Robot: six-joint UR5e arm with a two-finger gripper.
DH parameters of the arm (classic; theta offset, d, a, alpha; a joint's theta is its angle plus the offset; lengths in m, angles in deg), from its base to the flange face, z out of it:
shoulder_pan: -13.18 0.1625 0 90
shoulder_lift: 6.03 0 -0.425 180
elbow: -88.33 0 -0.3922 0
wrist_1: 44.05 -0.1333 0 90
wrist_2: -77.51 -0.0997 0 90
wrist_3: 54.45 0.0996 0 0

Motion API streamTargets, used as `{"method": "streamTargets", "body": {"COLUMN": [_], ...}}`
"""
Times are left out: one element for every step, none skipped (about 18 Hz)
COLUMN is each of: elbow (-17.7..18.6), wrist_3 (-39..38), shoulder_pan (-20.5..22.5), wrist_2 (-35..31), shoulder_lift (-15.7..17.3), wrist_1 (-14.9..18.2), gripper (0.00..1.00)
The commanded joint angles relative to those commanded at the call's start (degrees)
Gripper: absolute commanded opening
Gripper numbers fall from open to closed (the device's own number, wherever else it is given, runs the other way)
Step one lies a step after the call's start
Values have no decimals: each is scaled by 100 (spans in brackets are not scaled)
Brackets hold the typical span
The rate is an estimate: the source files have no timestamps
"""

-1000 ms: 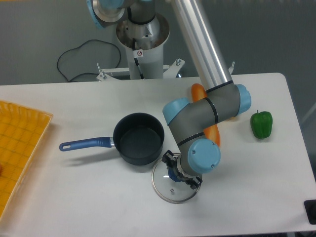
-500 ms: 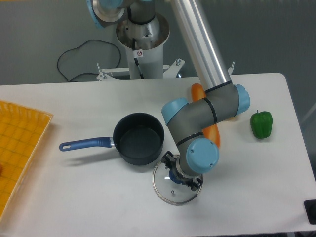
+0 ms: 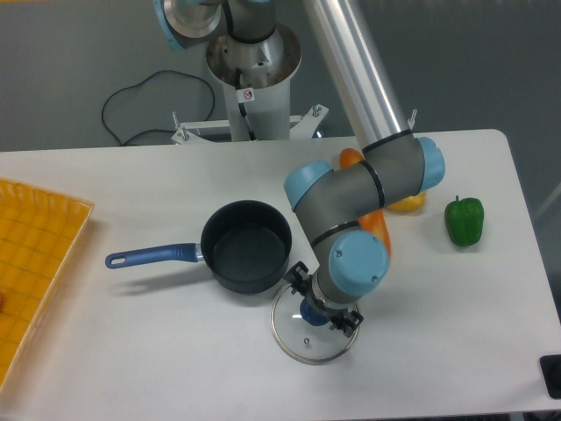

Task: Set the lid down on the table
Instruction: 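Open the gripper and lift it up away from the lid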

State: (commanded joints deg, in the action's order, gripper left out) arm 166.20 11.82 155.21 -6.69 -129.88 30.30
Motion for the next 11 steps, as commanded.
{"method": "streamTargets", "body": {"elbow": [9, 18, 44, 79, 149, 289, 464, 631, 746, 852, 914], "wrist_3": [-9, -17, -9, -17, -26, -35, -18, -9, 17, 44, 96], "shoulder_pan": [9, 0, 0, 0, 0, 0, 26, 122, 210, 272, 342], "wrist_2": [-9, -26, -44, -35, -44, -44, -35, -35, -35, -44, -44], "shoulder_lift": [62, 123, 193, 272, 360, 474, 623, 764, 870, 958, 1020], "wrist_1": [-9, -9, -17, -44, -122, -219, -315, -438, -587, -685, -746], "gripper": [100, 100, 100, 100, 100, 100, 100, 100, 100, 100, 100]}}
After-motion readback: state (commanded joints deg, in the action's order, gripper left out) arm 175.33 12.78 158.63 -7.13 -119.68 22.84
